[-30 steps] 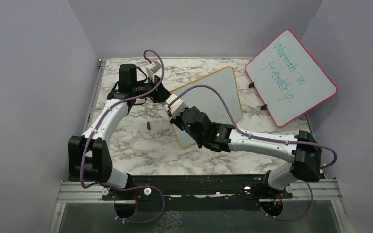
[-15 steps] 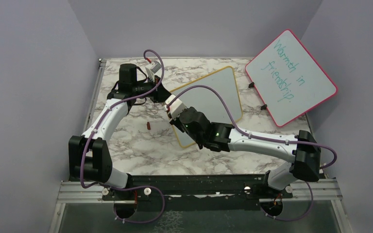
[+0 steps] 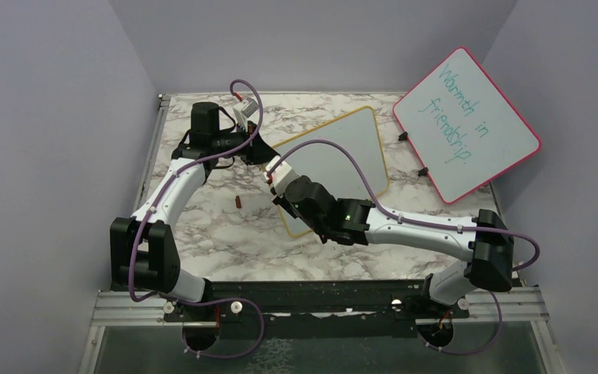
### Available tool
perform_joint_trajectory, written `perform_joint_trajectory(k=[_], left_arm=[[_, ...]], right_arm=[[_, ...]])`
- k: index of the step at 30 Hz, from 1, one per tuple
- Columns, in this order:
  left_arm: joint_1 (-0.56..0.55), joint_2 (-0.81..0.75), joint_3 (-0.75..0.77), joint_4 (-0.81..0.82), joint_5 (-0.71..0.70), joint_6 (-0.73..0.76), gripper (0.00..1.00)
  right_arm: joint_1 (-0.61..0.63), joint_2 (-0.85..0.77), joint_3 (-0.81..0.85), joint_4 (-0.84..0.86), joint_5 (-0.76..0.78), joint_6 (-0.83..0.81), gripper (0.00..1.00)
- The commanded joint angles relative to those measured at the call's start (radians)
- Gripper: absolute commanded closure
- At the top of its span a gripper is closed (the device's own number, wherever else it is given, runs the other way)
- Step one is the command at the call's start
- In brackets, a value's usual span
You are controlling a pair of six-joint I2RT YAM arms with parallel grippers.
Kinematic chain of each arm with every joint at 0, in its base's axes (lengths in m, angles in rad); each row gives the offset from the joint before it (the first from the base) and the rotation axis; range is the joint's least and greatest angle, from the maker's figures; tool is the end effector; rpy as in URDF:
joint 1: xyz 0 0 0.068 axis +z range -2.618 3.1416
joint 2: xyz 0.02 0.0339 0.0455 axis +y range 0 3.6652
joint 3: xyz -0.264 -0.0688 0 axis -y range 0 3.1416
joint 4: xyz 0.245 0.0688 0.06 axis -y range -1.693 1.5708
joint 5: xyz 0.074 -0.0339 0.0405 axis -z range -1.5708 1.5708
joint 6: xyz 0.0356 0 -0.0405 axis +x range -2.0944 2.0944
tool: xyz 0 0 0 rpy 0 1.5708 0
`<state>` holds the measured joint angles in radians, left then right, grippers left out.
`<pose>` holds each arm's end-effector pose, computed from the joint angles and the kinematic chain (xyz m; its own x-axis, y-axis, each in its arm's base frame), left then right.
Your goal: Write a sentence on the whiteboard
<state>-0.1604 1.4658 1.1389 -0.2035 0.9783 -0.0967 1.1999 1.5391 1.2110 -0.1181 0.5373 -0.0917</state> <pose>0.3157 -0.0810 0.3067 -0.5739 0.0382 -0.8181 0.7436 0.4427 -0.5010 0.1465 0.3263 0.3101 -0.0978 -0.4684 -0.8781 -0.6450 0.7017 -0.3025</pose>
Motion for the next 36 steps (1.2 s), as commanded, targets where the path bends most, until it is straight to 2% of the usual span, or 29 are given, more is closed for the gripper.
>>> perform_joint_trajectory(k=[1,15,26,36], left_arm=[[-0.004,0.039,-0.007,-0.056,-0.148,0.081,1.0],[-0.004,0.041,-0.005,-0.057,-0.147,0.081,1.0],[-0.004,0.041,-0.007,-0.058,-0.151,0.084,1.0],[-0.004,0.047,-0.005,-0.06,-0.151,0.086,1.0]], right_arm=[[0.006,0.012,0.007,-0.06,0.001,0.032,1.0],[0.017,-0.009,0.0,-0.06,0.001,0.047,1.0],[0.017,-0.087,-0.058,0.169,0.045,-0.017,1.0],[0.017,-0.048,-0.056,0.254,0.076,-0.064,1.0]])
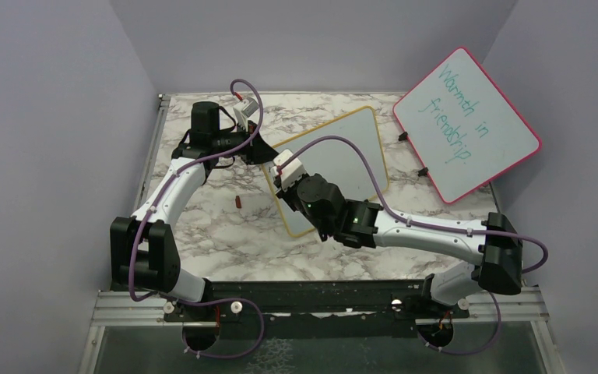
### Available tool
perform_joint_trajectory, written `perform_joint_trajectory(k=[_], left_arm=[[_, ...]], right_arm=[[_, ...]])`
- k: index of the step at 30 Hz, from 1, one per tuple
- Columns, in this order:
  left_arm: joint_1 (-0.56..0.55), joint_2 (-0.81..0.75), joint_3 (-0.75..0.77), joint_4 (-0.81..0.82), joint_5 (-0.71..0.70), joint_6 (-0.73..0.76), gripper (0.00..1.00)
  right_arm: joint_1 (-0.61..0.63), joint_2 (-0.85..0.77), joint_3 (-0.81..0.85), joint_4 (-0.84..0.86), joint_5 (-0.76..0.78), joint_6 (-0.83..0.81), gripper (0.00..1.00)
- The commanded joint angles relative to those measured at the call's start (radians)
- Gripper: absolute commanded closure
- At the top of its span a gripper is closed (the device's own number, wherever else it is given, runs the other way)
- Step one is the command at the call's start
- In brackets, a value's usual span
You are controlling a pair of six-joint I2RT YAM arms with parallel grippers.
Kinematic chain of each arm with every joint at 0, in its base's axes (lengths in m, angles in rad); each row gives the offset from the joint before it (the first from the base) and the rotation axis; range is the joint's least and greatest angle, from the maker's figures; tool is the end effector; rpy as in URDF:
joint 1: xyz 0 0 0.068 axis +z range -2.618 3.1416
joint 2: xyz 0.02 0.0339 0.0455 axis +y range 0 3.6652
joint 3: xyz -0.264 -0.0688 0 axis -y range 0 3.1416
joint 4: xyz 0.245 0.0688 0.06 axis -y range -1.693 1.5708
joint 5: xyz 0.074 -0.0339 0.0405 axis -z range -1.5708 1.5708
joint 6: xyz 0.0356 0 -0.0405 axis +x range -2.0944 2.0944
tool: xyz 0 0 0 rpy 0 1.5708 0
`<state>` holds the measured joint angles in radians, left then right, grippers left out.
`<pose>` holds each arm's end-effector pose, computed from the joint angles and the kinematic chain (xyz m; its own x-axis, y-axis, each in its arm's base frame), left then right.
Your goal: Write a sentence on the whiteboard
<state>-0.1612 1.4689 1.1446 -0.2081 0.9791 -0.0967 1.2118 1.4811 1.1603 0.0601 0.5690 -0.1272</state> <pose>0.3164 -0.0814 0.3073 -0.5755 0.0390 -0.8169 0.7433 0.4416 -0.5025 0.1403 0.3193 0.3293 -0.0130 -0.3388 -0.9408 -0.6124 0.7464 -0.2603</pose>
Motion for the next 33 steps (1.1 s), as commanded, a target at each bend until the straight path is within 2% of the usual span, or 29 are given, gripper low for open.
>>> perform_joint_trajectory(k=[1,33], left_arm=[[-0.003,0.044,-0.011,-0.056,-0.152,0.086,1.0],[-0.003,0.042,-0.009,-0.056,-0.146,0.086,1.0]], right_arm=[[0.005,0.013,-0.005,0.081,0.045,-0.031,1.0],[0.005,0.075,0.026,0.088,0.065,-0.05,0.99]])
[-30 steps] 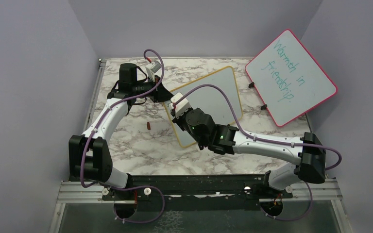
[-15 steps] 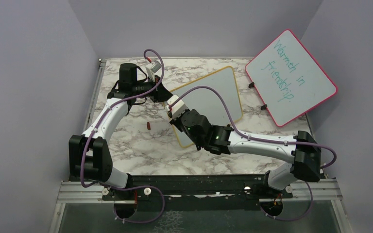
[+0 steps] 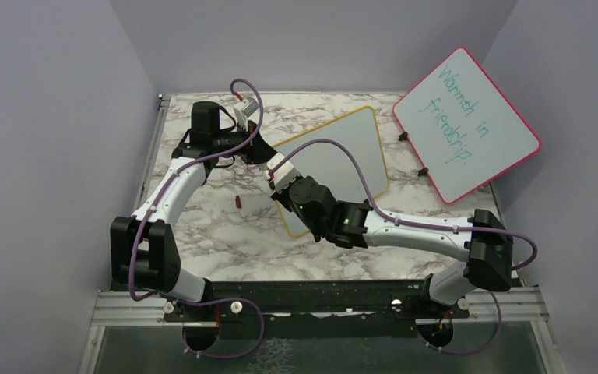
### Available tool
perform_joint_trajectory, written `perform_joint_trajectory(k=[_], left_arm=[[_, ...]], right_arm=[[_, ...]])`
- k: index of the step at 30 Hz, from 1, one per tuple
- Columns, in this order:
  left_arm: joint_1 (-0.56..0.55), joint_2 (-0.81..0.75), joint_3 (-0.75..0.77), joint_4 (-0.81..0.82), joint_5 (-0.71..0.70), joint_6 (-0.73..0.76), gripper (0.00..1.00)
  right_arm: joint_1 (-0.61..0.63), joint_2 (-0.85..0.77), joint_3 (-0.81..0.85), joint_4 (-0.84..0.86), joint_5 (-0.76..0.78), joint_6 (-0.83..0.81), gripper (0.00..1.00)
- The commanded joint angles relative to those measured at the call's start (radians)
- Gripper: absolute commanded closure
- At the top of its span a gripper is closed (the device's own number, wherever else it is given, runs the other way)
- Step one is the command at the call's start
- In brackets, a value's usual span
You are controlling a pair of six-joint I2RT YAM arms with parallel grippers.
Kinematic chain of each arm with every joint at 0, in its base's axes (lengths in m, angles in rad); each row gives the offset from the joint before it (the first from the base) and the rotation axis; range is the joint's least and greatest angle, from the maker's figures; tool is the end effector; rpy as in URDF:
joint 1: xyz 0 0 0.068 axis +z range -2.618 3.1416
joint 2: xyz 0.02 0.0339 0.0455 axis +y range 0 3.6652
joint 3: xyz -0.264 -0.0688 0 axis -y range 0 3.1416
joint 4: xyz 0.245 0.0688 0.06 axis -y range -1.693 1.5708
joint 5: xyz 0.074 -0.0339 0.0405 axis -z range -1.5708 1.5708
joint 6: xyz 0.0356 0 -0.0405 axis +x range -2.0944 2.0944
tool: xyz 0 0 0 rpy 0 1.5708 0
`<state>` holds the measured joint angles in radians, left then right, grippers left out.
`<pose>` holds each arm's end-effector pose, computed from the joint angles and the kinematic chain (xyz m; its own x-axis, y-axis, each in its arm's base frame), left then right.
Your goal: Write a sentence on the whiteboard
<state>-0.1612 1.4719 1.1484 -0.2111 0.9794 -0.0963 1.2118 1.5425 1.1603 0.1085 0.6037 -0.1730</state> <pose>0.3171 -0.0815 0.3074 -0.5770 0.0395 -0.8158 0.7425 0.4415 -0.5037 0.1460 0.3315 0.3138 0.0061 -0.3872 -0.9220 -0.5864 0.7454 -0.3169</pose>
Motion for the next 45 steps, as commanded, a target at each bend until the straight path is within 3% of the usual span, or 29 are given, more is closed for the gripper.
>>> perform_joint_trajectory(k=[1,26,45], left_arm=[[-0.003,0.039,-0.013,-0.053,-0.146,0.087,1.0],[-0.003,0.038,-0.015,-0.053,-0.148,0.089,1.0],[-0.003,0.039,-0.013,-0.054,-0.151,0.089,1.0]], right_arm=[[0.005,0.015,0.026,0.042,0.032,-0.006,0.99],[0.003,0.018,0.023,0.061,0.108,-0.026,1.0],[0.002,-0.004,-0.007,-0.013,0.157,0.027,1.0]])
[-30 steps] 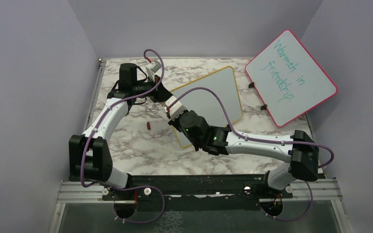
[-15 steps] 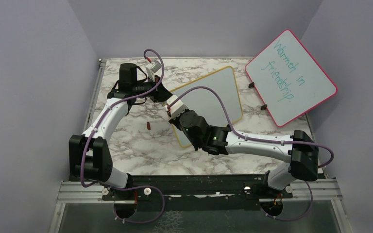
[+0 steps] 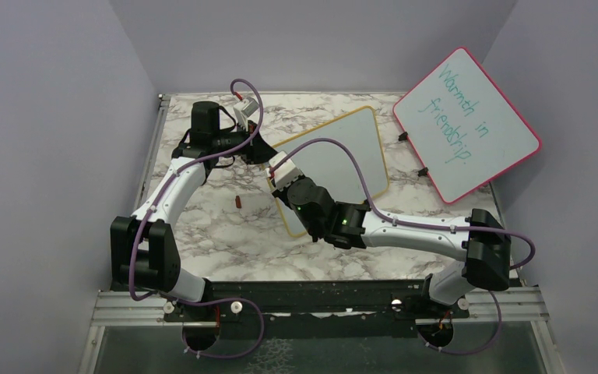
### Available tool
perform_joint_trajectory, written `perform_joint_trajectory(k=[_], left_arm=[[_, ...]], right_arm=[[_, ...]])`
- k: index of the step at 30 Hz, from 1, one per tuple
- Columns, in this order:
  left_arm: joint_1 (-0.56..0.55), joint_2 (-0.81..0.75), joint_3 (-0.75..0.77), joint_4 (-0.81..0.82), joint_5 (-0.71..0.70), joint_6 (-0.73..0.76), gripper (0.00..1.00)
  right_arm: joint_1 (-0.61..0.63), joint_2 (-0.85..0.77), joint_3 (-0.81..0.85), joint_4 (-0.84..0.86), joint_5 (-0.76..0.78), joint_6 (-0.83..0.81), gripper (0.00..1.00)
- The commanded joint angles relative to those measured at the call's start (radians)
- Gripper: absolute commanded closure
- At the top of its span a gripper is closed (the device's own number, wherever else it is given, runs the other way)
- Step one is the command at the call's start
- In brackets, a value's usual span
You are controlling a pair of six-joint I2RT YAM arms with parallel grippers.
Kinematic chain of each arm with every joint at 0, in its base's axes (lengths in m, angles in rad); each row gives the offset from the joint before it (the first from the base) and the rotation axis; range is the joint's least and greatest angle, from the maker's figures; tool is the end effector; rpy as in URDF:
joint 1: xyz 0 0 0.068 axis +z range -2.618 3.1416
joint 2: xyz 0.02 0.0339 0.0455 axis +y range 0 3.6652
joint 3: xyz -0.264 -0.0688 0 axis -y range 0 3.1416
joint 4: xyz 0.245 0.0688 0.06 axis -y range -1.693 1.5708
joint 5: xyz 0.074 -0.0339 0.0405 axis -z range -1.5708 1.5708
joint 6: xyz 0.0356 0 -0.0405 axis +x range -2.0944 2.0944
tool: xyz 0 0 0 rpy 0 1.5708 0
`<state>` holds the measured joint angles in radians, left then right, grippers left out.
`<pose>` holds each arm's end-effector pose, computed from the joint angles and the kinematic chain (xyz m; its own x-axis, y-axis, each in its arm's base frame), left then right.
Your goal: Write a sentence on the whiteboard
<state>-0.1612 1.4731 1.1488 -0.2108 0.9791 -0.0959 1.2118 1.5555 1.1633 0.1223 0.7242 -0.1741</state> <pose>0.3174 -0.0815 0.3072 -0.5771 0.0397 -0.8157 0.7424 0.4418 -0.5037 0.1494 0.3309 0.3124 -0.0096 -0.3950 -0.9186 -0.4860 0.8047 -0.3409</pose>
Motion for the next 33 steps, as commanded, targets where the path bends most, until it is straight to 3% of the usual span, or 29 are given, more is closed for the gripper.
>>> perform_joint_trajectory(k=[1,33], left_arm=[[-0.003,0.038,-0.014,-0.055,-0.151,0.09,1.0],[0.003,0.044,-0.011,-0.055,-0.148,0.087,1.0]], right_arm=[[0.002,-0.019,-0.009,-0.034,0.037,0.034,0.99],[0.002,-0.035,-0.015,-0.189,-0.072,0.128,0.99]])
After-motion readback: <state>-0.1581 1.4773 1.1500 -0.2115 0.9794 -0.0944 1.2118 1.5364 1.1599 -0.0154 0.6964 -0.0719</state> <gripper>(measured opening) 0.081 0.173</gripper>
